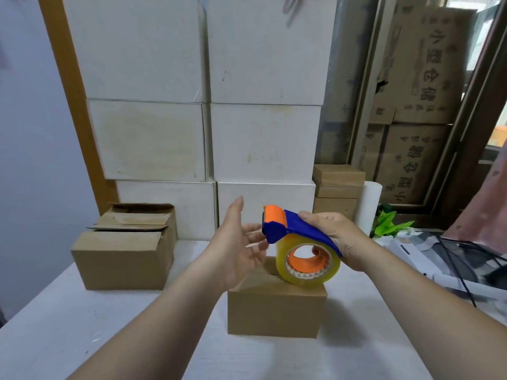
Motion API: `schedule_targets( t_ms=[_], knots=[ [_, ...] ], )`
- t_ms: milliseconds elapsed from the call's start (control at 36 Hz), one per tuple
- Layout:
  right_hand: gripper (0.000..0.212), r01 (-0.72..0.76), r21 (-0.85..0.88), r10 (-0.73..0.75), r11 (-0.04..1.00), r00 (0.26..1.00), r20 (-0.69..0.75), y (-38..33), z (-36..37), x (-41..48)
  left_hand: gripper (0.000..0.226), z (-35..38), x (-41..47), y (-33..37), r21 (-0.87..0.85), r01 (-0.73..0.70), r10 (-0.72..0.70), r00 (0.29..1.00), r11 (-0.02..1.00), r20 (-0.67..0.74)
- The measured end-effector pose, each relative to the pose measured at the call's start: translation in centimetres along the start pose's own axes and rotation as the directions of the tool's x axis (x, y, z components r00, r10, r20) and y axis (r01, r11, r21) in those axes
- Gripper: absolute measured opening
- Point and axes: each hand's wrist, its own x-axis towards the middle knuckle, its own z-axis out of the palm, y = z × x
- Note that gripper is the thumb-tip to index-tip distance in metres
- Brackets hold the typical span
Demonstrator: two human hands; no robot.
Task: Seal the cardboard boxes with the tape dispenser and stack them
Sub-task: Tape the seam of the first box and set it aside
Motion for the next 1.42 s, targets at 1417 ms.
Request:
schedule_targets(
  t_ms=[1417],
  knots=[
    [0.059, 0.208, -0.743, -0.107, 0.636, 0.977, 0.182, -4.1, 7.4, 2.5, 0.026, -8.3, 1.8, -8.7, 0.452, -0.391, 0.509, 0.844, 0.801, -0.171]
  ],
)
